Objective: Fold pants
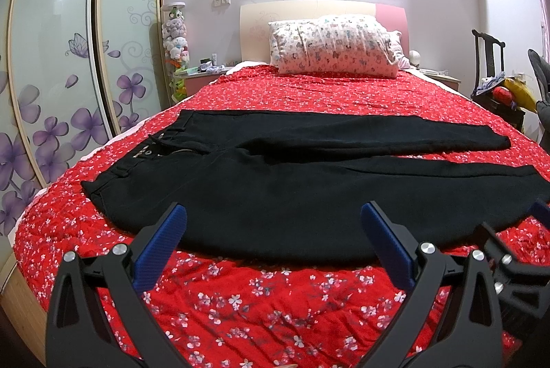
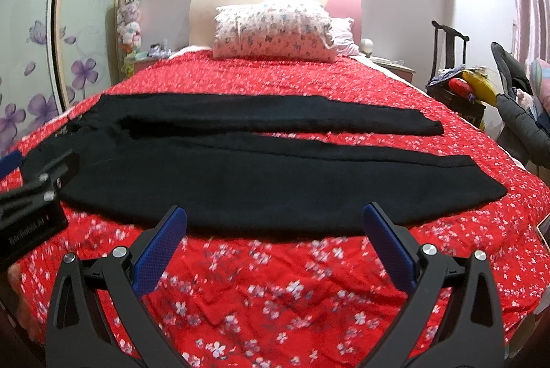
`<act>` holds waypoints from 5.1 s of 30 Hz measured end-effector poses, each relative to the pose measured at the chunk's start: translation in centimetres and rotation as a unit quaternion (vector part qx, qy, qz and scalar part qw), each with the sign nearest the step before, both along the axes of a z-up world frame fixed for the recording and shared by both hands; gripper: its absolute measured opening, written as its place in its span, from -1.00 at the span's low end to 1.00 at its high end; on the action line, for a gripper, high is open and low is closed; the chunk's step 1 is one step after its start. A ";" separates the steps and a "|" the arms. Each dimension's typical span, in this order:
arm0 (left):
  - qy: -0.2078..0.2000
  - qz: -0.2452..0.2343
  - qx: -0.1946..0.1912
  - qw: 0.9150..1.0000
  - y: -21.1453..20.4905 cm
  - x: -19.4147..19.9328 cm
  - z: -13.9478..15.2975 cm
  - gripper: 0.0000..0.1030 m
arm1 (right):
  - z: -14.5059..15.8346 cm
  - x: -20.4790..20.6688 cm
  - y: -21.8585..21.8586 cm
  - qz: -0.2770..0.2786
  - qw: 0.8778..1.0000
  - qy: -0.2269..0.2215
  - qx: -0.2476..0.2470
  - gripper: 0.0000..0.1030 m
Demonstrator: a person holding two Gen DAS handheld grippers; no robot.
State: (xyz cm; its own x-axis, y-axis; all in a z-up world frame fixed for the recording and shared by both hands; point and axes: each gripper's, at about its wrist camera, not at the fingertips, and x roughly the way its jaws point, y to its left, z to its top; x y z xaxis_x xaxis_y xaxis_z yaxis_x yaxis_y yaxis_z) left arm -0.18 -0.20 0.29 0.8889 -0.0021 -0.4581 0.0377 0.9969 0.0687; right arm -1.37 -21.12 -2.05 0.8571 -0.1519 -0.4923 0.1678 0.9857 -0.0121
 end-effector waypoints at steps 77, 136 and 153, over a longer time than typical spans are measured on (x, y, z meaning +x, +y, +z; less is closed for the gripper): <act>0.005 -0.067 -0.138 0.988 -1.7 7.8 0.6 0.97 | -0.8 5.3 -31.8 -0.002 0.986 0.080 0.144 -0.74; 0.097 -0.002 -0.225 0.970 7.7 18.3 4.3 0.96 | -6.2 2.0 -38.4 -0.299 0.786 -0.031 0.541 -0.93; 0.272 0.180 -0.304 0.895 7.4 39.9 -1.9 0.72 | -4.8 3.9 -38.3 -0.268 0.855 0.030 0.444 -0.93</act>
State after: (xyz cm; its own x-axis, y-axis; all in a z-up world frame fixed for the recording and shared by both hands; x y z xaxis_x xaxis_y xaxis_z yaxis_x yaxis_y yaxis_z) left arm 39.69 7.24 -1.58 0.5285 -0.1557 -0.8346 -0.4299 0.7986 -0.4212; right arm 2.57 -59.46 -6.82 0.7510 -0.0579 -0.6577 0.6227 0.3932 0.6765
